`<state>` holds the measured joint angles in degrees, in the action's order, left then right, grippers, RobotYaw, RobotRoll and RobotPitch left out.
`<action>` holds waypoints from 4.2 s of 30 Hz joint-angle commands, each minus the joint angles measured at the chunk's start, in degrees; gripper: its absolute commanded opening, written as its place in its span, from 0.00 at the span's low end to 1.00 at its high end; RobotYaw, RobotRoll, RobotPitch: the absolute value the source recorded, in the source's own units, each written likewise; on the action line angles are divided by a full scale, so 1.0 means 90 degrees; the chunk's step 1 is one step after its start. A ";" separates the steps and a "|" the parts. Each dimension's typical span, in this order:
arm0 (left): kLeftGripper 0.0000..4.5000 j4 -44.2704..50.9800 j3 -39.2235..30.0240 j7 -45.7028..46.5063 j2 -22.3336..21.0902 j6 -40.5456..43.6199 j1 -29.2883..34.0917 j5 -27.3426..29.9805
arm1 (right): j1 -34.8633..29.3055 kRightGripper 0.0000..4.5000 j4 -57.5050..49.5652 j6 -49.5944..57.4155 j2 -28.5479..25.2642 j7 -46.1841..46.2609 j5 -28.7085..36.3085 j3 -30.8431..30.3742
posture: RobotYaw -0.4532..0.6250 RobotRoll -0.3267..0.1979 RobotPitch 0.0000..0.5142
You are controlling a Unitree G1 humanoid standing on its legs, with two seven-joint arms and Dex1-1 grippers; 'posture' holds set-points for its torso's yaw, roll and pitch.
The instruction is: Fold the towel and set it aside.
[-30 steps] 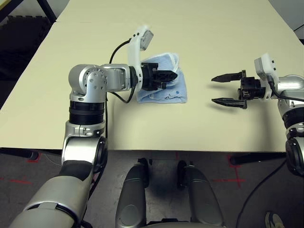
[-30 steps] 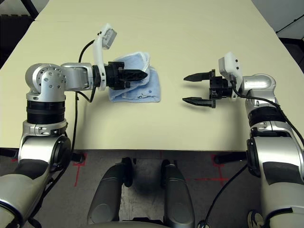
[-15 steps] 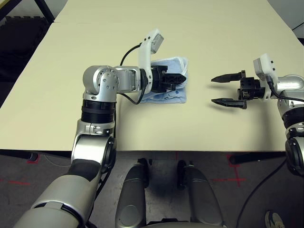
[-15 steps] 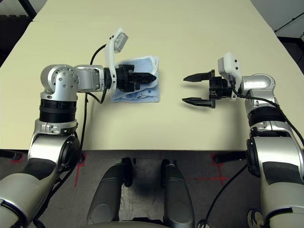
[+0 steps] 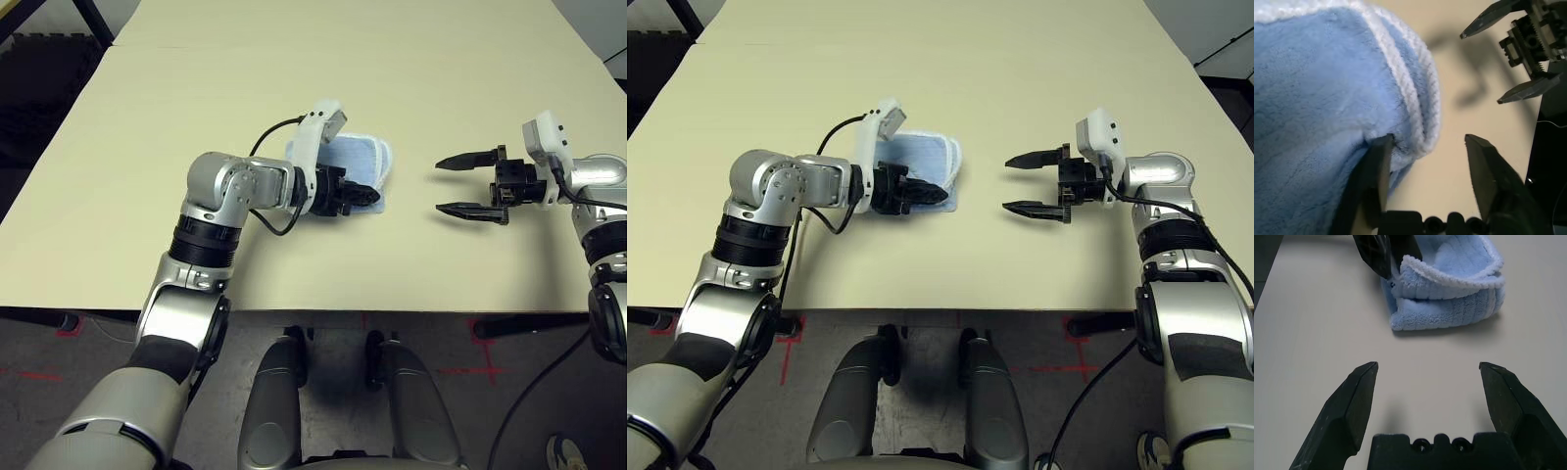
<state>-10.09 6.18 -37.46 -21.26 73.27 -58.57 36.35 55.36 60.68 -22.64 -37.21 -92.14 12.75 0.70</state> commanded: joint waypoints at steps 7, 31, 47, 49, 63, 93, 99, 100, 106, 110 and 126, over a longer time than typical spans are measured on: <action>0.99 0.0325 -0.0130 -0.2963 -0.2094 -0.1571 -0.0329 0.0134 | 0.0106 1.00 -0.0012 0.0235 -0.0035 -0.0039 0.0113 0.0124 | 0.41 0.62 0.41; 1.00 -0.2911 -0.0200 -0.5792 -0.1706 -0.8907 0.0672 -0.2079 | 0.0387 0.01 -0.0098 0.0246 0.0418 -0.0040 0.0569 -0.0508 | 0.39 0.62 0.44; 0.91 -0.3650 -0.0577 -0.5205 -0.1292 -0.7809 0.0120 -0.2051 | 0.0733 0.00 -0.0100 0.0812 0.0815 -0.0030 0.0827 -0.0207 | 0.40 0.62 0.46; 0.91 -0.3677 -0.0536 -0.5241 -0.1205 -0.7899 0.0050 -0.2124 | 0.0736 0.00 -0.0130 0.0758 0.0884 -0.0038 0.0757 -0.0290 | 0.40 0.62 0.46; 1.00 -0.3350 -0.0396 -0.5520 -0.1192 -0.8038 0.0272 -0.2278 | 0.0641 0.00 -0.0220 0.0629 0.0760 -0.0040 0.0729 -0.0503 | 0.40 0.62 0.44; 0.86 -0.2818 -0.0416 -0.5553 -0.1171 -0.8007 0.0577 -0.2218 | 0.0555 0.00 -0.0348 0.0625 0.0692 -0.0040 0.0771 -0.0575 | 0.40 0.62 0.43; 0.35 -0.2795 -0.0422 -0.5655 -0.1169 -0.8026 0.0574 -0.2170 | 0.0544 0.00 -0.0390 0.0654 0.0686 -0.0040 0.0794 -0.0578 | 0.40 0.62 0.43; 0.27 -0.2796 -0.0427 -0.5665 -0.1165 -0.8025 0.0573 -0.2162 | 0.0539 0.00 -0.0399 0.0657 0.0688 -0.0040 0.0796 -0.0579 | 0.40 0.62 0.43; 0.00 -0.3030 -0.0393 -0.5461 -0.1058 -0.7954 0.0481 -0.2258 | 0.0592 0.00 -0.0430 0.0748 0.0892 -0.0040 0.0807 -0.0468 | 0.40 0.62 0.44; 0.00 -0.3203 -0.0204 -0.5161 -0.0916 -0.7832 0.0371 -0.2540 | 0.0702 0.00 -0.0455 0.0927 0.1189 -0.0003 0.0733 -0.0306 | 0.40 0.62 0.44; 0.00 -0.4653 0.0193 -0.4834 -0.0726 -0.8414 0.0058 -0.3394 | 0.0298 0.00 0.0387 0.0305 0.1557 0.1040 -0.0762 -0.0670 | 0.42 0.62 0.45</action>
<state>-50.58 7.13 -79.34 -26.95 -1.05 -58.27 7.03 59.77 62.44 -18.88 -22.05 -82.35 7.45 -4.85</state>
